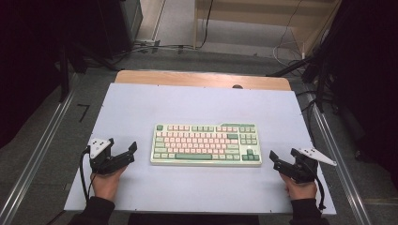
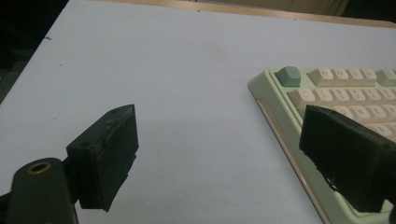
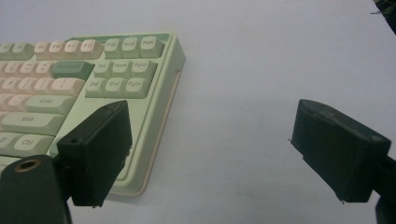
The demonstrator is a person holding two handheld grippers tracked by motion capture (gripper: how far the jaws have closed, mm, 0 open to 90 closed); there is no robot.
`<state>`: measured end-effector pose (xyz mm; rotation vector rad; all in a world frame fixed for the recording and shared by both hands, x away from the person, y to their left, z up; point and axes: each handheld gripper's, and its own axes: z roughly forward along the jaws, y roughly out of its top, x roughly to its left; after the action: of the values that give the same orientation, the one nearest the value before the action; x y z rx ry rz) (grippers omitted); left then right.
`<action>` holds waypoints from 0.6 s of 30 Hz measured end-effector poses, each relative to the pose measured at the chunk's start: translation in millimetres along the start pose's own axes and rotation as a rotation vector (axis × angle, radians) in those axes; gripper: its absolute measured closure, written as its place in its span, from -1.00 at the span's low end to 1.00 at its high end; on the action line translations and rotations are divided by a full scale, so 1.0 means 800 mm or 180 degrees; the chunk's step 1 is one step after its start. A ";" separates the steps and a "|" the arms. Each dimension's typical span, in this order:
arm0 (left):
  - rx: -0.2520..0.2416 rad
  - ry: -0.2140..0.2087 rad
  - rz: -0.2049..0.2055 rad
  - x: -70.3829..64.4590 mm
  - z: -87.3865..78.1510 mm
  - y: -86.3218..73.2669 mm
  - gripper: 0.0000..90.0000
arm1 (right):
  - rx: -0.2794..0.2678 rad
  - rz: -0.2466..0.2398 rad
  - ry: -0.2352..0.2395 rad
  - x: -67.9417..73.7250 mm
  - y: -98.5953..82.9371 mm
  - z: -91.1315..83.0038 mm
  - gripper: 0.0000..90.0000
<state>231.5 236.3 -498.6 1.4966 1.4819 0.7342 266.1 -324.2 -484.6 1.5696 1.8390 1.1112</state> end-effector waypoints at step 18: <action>-0.0019 -0.0025 0.0006 -0.005 0.003 0.002 -0.73 | 0.0003 -0.0070 0.0070 0.012 0.002 0.005 -0.76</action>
<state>233.4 232.2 -497.8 1.4950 1.4713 0.7326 268.0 -313.9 -484.3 1.5400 1.8669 1.1223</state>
